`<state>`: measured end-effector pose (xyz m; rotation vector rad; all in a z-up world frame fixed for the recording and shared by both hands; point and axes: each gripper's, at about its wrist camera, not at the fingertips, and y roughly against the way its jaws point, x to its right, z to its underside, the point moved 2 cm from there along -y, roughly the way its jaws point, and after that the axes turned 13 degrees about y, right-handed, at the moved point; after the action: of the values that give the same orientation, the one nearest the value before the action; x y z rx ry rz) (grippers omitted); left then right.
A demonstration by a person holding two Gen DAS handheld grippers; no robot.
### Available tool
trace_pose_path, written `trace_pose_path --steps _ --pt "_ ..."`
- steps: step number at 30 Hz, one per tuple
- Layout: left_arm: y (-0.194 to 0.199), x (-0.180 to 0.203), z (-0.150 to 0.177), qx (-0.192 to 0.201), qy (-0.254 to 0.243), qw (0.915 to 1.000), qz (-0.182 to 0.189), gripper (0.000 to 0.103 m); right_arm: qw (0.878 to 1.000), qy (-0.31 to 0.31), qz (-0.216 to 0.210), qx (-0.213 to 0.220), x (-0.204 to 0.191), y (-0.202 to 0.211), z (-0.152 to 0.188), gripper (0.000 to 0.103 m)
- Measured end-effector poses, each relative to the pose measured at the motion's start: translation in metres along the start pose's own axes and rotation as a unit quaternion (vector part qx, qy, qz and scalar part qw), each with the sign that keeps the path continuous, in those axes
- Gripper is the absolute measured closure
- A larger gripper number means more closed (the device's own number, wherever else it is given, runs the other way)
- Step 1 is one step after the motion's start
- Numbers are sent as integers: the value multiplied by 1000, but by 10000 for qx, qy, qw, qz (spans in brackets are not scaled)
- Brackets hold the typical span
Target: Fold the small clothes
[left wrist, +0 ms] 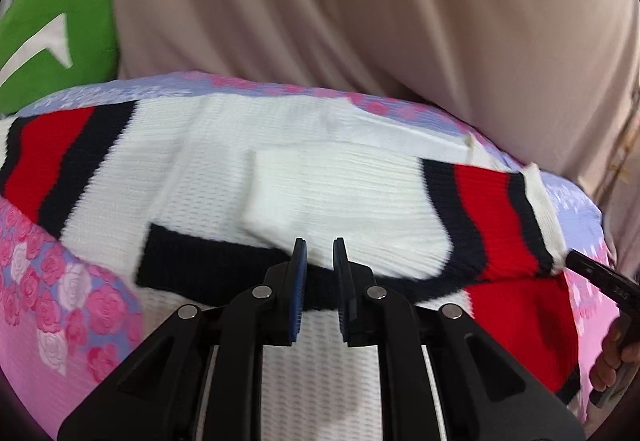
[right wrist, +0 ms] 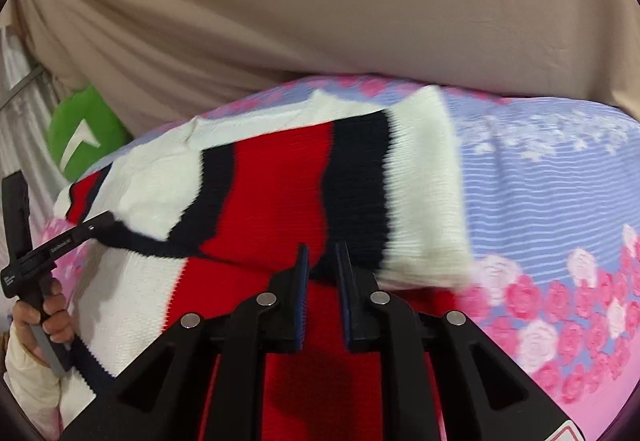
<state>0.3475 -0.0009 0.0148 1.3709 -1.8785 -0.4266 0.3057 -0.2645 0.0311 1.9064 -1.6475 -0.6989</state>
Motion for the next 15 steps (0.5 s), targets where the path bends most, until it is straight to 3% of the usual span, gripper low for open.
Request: trace_pose_path --steps 2,4,5,6,7,9,13,14,15 --pt "-15 11 6 -101 -253 9996 -125 83 9997 181 95 -122 -11 -19 -1 90" --pt "-32 5 9 -221 -306 9986 -373 84 9981 244 502 -268 -6 -31 11 90" --pt "-35 -4 5 -327 -96 9992 -199 83 9982 160 506 -282 4 -33 17 93" --pt "-30 -12 2 -315 65 9994 -88 83 9992 8 332 -204 14 -31 20 93" --pt "-27 -19 -1 -263 78 9993 -236 83 9991 -212 305 -202 27 -24 23 93" --pt "-19 -43 -3 -176 127 9987 -471 86 9967 -257 750 -178 43 -16 29 94" --pt "21 -102 -14 88 689 9965 -458 87 9968 -443 660 -27 49 -9 42 94" --pt "31 -115 -18 116 809 9961 -322 84 9964 -359 770 -9 45 -9 42 93" --pt "42 -136 -26 237 1006 9927 -618 75 9959 -265 860 14 41 -9 42 90"
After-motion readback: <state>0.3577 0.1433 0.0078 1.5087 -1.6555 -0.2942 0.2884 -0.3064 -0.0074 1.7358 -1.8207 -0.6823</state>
